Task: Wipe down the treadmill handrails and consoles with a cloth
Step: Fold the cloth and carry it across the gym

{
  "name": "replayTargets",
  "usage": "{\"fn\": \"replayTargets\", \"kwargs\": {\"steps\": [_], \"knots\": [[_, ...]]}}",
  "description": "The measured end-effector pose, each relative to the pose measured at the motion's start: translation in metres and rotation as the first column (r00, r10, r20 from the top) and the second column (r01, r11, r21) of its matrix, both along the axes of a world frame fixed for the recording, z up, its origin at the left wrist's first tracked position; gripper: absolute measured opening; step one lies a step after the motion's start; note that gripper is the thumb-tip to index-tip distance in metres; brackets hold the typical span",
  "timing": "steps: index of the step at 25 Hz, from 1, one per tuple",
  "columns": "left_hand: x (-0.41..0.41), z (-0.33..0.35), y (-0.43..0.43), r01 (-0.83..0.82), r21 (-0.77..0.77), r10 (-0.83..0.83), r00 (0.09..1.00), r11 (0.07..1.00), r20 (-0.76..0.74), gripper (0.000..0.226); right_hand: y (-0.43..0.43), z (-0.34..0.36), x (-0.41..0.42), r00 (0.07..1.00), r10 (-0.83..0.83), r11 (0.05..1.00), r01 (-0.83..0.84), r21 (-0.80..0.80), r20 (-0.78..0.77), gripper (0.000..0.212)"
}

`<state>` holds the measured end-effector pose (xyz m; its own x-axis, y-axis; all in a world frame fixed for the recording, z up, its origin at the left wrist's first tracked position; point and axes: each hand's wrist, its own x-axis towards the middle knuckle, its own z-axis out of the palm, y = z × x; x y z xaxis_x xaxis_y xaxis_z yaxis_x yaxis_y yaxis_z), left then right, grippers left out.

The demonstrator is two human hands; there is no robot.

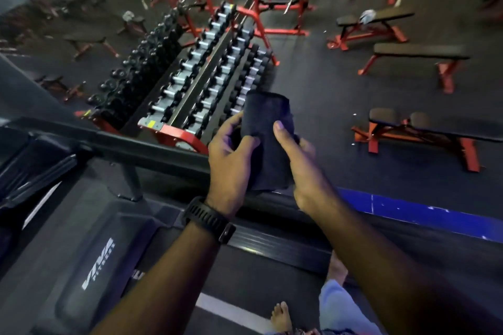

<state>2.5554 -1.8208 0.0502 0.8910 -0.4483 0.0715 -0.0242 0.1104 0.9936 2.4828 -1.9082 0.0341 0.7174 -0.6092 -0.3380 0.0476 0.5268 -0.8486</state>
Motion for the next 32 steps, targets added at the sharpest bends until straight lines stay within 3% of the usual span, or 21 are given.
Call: {"fn": "replayTargets", "kwargs": {"steps": [8,12,15,19,23,32], "knots": [[-0.052,0.030,-0.067,0.263,-0.001,-0.259,0.949,0.965,0.180,0.025,-0.037,0.048,-0.077,0.889,-0.439,0.866,0.457,-0.203,0.126,0.016],[-0.114,0.049,-0.124,0.459,-0.021,-0.446,0.873,0.888,0.198,0.018,-0.071,0.062,-0.151,0.795,-0.597,0.750,0.601,-0.275,0.108,0.023],[-0.188,0.057,-0.169,0.601,-0.022,-0.582,0.783,0.799,0.220,0.017,-0.096,0.072,-0.230,0.676,-0.727,0.617,0.720,-0.316,0.120,0.022],[-0.306,0.071,-0.211,0.749,-0.016,-0.722,0.643,0.662,0.255,0.033,-0.114,0.083,-0.346,0.491,-0.859,0.410,0.827,-0.384,0.142,0.026],[-0.435,0.081,-0.236,0.863,-0.048,-0.823,0.494,0.502,0.278,0.039,-0.122,0.092,-0.471,0.255,-0.954,0.155,0.866,-0.475,0.154,0.029],[-0.669,0.078,-0.231,0.991,-0.019,-0.958,0.131,0.130,0.255,0.017,-0.074,0.086,-0.691,-0.156,-0.981,-0.191,0.835,-0.516,0.111,0.035]]}}
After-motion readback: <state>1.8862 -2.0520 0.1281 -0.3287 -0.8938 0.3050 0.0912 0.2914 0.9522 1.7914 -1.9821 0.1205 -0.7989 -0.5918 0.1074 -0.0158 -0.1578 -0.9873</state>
